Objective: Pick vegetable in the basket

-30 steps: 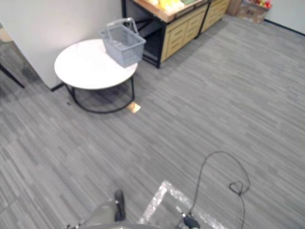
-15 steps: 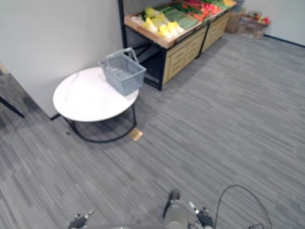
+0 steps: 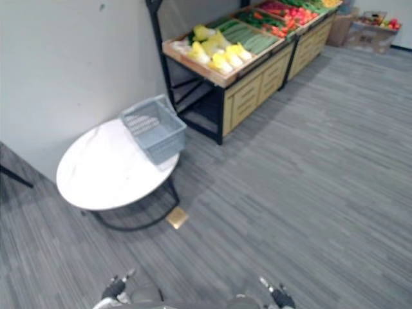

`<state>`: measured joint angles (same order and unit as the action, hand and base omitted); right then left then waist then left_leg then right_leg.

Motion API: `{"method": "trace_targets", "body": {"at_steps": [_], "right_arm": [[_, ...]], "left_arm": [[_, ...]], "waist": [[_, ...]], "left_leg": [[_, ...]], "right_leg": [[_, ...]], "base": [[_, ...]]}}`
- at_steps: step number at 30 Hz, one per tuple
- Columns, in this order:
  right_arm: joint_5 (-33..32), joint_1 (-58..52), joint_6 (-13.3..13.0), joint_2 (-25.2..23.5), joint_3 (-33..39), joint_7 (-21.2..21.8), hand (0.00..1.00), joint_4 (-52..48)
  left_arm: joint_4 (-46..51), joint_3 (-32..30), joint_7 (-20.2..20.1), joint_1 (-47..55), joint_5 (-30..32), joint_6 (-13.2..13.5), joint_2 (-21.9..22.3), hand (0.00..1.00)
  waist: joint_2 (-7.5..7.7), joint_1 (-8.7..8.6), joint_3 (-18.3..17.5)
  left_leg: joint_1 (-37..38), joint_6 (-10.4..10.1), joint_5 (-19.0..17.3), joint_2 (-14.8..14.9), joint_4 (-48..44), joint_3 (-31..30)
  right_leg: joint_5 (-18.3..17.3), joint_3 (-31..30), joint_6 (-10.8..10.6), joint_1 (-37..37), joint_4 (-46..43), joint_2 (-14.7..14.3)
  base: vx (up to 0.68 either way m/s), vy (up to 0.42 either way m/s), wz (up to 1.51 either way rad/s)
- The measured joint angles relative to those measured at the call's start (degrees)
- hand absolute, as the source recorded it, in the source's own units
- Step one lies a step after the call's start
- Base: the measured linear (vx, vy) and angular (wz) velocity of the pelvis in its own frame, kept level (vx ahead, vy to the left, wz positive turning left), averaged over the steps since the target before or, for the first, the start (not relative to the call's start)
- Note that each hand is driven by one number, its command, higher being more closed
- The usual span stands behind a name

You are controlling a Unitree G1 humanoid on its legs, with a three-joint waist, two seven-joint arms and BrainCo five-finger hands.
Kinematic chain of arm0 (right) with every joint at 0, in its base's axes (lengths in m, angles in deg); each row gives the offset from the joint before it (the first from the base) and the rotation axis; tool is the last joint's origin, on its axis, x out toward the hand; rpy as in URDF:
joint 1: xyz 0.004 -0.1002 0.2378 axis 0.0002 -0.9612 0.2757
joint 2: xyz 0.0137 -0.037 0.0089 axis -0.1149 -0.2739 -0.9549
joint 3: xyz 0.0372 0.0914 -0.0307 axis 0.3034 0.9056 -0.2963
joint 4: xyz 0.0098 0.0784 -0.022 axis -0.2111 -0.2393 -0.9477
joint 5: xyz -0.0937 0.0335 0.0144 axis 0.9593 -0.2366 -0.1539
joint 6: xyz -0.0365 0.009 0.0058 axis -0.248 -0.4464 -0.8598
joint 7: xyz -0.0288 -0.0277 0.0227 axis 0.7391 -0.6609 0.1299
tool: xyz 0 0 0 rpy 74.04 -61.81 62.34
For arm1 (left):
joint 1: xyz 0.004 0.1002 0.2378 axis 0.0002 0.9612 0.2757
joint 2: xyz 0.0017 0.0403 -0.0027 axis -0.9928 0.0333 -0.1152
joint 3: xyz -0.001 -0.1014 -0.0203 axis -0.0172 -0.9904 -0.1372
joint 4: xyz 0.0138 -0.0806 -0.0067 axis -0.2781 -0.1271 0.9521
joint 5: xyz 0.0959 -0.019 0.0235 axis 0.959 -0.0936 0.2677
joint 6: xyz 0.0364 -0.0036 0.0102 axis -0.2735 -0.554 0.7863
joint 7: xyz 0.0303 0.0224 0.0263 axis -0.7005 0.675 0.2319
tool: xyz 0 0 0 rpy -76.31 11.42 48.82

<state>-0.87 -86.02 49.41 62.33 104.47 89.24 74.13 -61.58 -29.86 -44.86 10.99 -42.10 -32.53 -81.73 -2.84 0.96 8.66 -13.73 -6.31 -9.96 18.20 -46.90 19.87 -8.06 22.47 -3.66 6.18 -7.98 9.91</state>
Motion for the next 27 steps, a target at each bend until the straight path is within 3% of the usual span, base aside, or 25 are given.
{"method": "trace_targets", "body": {"at_steps": [1, 3, 4, 5, 6, 8, 11, 13, 15, 17, 18, 19, 20, 21, 22, 23, 25, 26, 27], "right_arm": [[0.00, 0.39, 0.01, -0.50, 0.01, -0.03, 0.00, -0.48], [0.03, -0.10, -0.11, -1.52, -0.49, -0.02, 0.00, -1.75], [0.11, -0.34, -0.07, -1.88, -0.80, -0.11, 0.00, -1.75], [0.27, -0.61, -0.04, -3.65, -2.96, -0.20, 0.00, -2.03], [0.61, -0.77, -0.17, -4.98, -5.98, 0.04, 0.00, -2.84], [0.64, -0.39, -0.48, -5.67, -7.36, -0.06, 0.00, -3.38], [0.63, -0.33, -0.49, -6.18, -5.78, -0.01, 0.00, -3.17], [0.60, -0.25, -0.48, -6.54, -4.21, 0.00, 0.00, -2.90], [0.63, 0.11, -0.50, -6.07, -2.80, 0.10, 0.00, -1.10], [1.45, -0.32, -0.32, -4.81, -1.91, 0.01, 0.00, 0.76], [1.88, -0.47, -0.33, -4.65, -2.04, 0.02, 0.00, 0.84], [2.05, -0.53, -0.58, -3.94, -2.54, 0.04, 0.00, 0.05], [2.59, -0.78, -0.53, -3.22, -3.23, 0.04, 0.00, -0.40], [2.65, -0.85, -0.58, -3.07, -3.37, 0.03, 0.00, -0.88], [2.68, -0.90, -0.72, -2.88, -3.37, 0.01, 0.00, -1.07], [2.64, -0.80, -0.71, -2.57, -3.22, 0.00, 0.00, -1.18], [2.61, -0.91, -0.71, -2.61, -2.72, -0.05, 0.00, -1.17], [2.58, -1.03, -0.68, -2.63, -2.55, -0.03, 0.00, -1.12], [2.57, -1.06, -0.67, -2.66, -2.33, -0.03, 0.00, -1.08]], "left_arm": [[0.24, 0.31, 0.10, -0.10, -0.06, 0.23, 0.11, 0.00], [0.23, 0.28, 0.62, 0.01, -0.06, 0.27, 0.61, 0.00], [0.39, -0.32, 0.67, 0.05, -0.43, 0.27, 0.80, 0.00], [1.35, -1.30, 0.64, 0.11, -0.44, 0.24, 0.44, 0.00], [2.97, -2.49, 0.57, 0.11, -0.35, 0.25, -0.02, 0.00], [3.56, -5.88, 0.63, -0.37, -0.37, 0.02, 0.04, 0.00], [2.66, -6.86, 0.81, 0.33, 0.54, -0.35, -0.21, 0.00], [1.34, -6.71, 0.87, 0.60, 0.69, -0.51, -1.29, 0.00], [-0.20, -4.76, 1.09, 0.91, 0.70, -0.81, -2.00, 0.00], [-1.49, 1.10, 1.06, 2.07, 0.82, -1.48, -4.76, 0.00], [-1.83, 2.35, 1.06, 2.30, 0.79, -1.65, -5.35, 0.00], [-2.38, 3.14, 1.15, 3.14, 0.80, -1.66, -5.81, 0.00], [-2.42, 4.30, 1.22, 3.54, 0.82, -1.61, -6.08, 0.00], [-2.50, 5.23, 1.18, 3.41, 0.85, -1.61, -6.32, 0.00], [-2.76, 5.95, 1.15, 2.81, 0.89, -1.57, -6.44, 0.00], [-2.78, 6.14, 1.14, 1.98, 1.00, -1.57, -6.22, 0.00], [-2.74, 5.95, 1.20, 1.37, 1.00, -1.53, -5.89, 0.00], [-2.72, 4.97, 1.24, 0.93, 1.12, -1.51, -5.49, 0.00], [-2.73, 4.32, 1.26, 0.93, 1.14, -1.50, -5.23, 0.00]], "waist": [[0.00, 0.45, 0.00], [-0.32, 0.83, 0.09], [-0.27, 1.32, 0.21], [1.59, 1.48, -0.37], [4.40, 1.57, -0.17], [5.43, 2.52, 0.11], [5.64, 3.02, -0.50], [5.89, 3.49, -2.09], [5.79, 3.45, -3.21], [5.75, 1.87, -2.22], [5.92, 1.27, -1.93], [6.06, 0.23, -1.85], [6.07, 0.10, -1.75], [6.04, 0.07, -1.72], [5.89, -0.13, -1.77], [5.56, -0.71, -1.65], [5.29, -0.71, -1.66], [5.05, -0.63, -1.56], [4.94, -0.62, -1.50]], "left_leg": [[-1.30, 0.47, 0.12, -1.71, 9.78, 2.52], [0.11, 3.22, 7.15, -5.99, 32.93, 2.90], [0.44, 4.90, 11.83, -6.50, 34.07, 2.35], [1.11, 6.16, 10.67, -8.72, 34.39, 3.25], [0.57, 6.60, 8.86, -9.71, 32.98, 3.71], [-1.92, 7.45, 6.56, -9.08, 27.96, 4.64], [1.38, 10.12, 3.44, -8.45, 27.71, 12.91], [1.94, 9.98, 3.19, -9.65, 29.23, 12.18], [3.51, 9.67, 2.64, -11.54, 32.30, 10.70], [10.02, 8.94, 1.48, -14.02, 36.65, 8.86], [11.71, 8.88, 0.97, -14.48, 36.76, 7.99], [14.98, 9.03, 0.16, -14.79, 36.91, 7.23], [17.92, 8.61, -0.42, -15.04, 37.41, 6.71], [19.16, 8.45, -0.59, -15.23, 37.94, 6.03], [20.17, 8.35, -0.68, -15.39, 38.56, 4.45], [21.10, 8.12, -0.54, -15.44, 39.64, 1.64], [21.00, 7.52, -0.63, -15.35, 39.96, -1.28], [20.77, 6.17, -0.76, -15.04, 40.03, -4.28], [20.82, 5.56, -0.92, -14.76, 39.95, -5.37]], "right_leg": [[0.16, 0.01, -0.52, 2.14, 2.25, 0.08], [-1.11, 0.43, -3.37, 6.01, 4.94, 0.03], [-1.78, 0.24, -4.38, 7.01, 4.88, 0.05], [-2.25, -0.05, -3.66, 8.17, 5.33, 1.53], [-1.72, -0.48, -3.14, 8.09, 5.82, 2.33], [1.18, -0.90, -3.62, 8.27, 6.78, 2.48], [6.93, -3.86, -3.78, 10.92, 6.78, 2.53], [8.10, -4.63, -3.38, 9.66, 4.14, 3.09], [8.46, -6.72, -3.88, 4.11, -8.40, 4.84], [16.28, -13.95, -12.30, -5.99, -35.04, 8.45], [15.97, -15.19, -12.33, -8.49, -41.62, 8.67], [14.03, -15.73, -10.20, -12.84, -50.86, 8.87], [9.31, -14.71, -8.94, -16.13, -55.22, 8.75], [6.77, -13.56, -7.85, -17.59, -55.18, 8.82], [3.78, -11.38, -5.36, -19.24, -52.94, 8.88], [1.60, -8.36, -2.34, -20.20, -43.16, 8.81], [1.59, -8.50, -2.20, -19.61, -28.86, 7.83], [2.58, -11.18, -2.43, -18.25, -14.44, 6.79], [3.35, -12.97, -2.32, -17.74, -10.16, 6.44]], "base": [[0.39, 0.161, -0.10], [0.41, 0.198, -0.04], [0.34, 0.173, 0.07], [0.42, 0.168, 0.12], [0.48, 0.152, 0.16], [0.45, 0.146, 0.19], [0.30, 0.153, 0.36], [0.27, 0.122, 0.18], [0.26, 0.135, 0.33], [0.26, 0.122, 0.56], [0.28, 0.082, 0.51], [0.28, 0.047, 0.42], [0.29, 0.033, 0.44], [0.28, -0.013, 0.55], [0.28, -0.074, 0.95], [0.32, -0.148, 1.15], [0.30, -0.233, 1.03], [0.24, -0.222, 0.88], [0.33, -0.313, 0.95]]}}
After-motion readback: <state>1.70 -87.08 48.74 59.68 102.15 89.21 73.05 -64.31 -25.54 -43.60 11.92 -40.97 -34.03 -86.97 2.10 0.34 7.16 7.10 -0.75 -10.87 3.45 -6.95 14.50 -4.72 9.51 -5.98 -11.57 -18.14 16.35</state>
